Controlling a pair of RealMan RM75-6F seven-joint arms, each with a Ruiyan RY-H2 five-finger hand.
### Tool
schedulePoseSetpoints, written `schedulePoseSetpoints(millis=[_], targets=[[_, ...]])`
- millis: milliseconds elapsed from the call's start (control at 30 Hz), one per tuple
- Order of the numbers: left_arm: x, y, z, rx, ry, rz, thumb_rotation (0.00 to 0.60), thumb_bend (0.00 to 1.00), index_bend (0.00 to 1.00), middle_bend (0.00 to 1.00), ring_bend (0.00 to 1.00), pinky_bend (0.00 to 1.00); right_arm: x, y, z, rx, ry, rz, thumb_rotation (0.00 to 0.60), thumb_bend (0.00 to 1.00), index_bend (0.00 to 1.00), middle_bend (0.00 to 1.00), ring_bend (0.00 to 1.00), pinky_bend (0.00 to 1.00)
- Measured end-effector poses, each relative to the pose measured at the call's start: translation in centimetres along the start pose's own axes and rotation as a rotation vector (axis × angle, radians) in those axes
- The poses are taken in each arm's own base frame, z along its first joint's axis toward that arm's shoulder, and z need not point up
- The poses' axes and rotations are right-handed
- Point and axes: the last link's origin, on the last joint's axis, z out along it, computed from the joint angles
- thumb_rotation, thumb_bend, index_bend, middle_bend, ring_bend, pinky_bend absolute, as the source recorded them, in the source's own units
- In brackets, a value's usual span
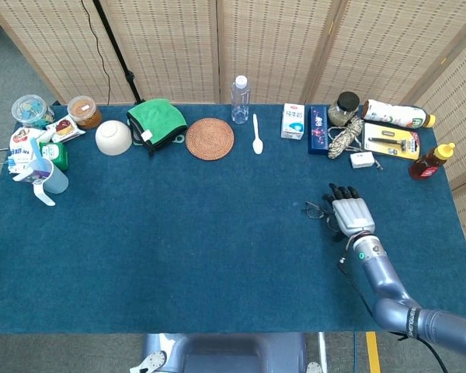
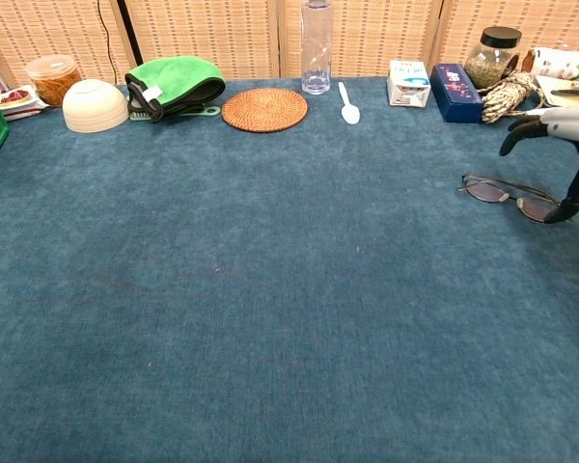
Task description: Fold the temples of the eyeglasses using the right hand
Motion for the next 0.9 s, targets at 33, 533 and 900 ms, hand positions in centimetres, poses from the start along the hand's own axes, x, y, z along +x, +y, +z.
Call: schedulePoseSetpoints(millis=[33,533,900], targets=[[0.0,0.0,0.0,0.0,0.0,0.0,0.36,0.28,0.12,0.02,0.04,0.0,0.3,0.2,-0.3,-0.001,0.007,-0.001,0.6,0.09,0.17,0.0,0.0,0.0],[-0.8,0.0,-0.4,-0.007,-0.004,-0.016,0.36,0.28,0.13,0.02,0.04,0.0,2.3,2.1,-5.1,-0.008,0.152,0.141,0.6,0.09,0.1,0.0,0.0,0.0],[-1.4,0.4,-1.0,-0.043,0.011,-0.061,0.36,0.28,0.15,0.02,0.04,0.0,2.0,4.3,-10.8,-0.032,0.293,0.195,0.6,0.09,0.09,0.0,0.0,0.0]])
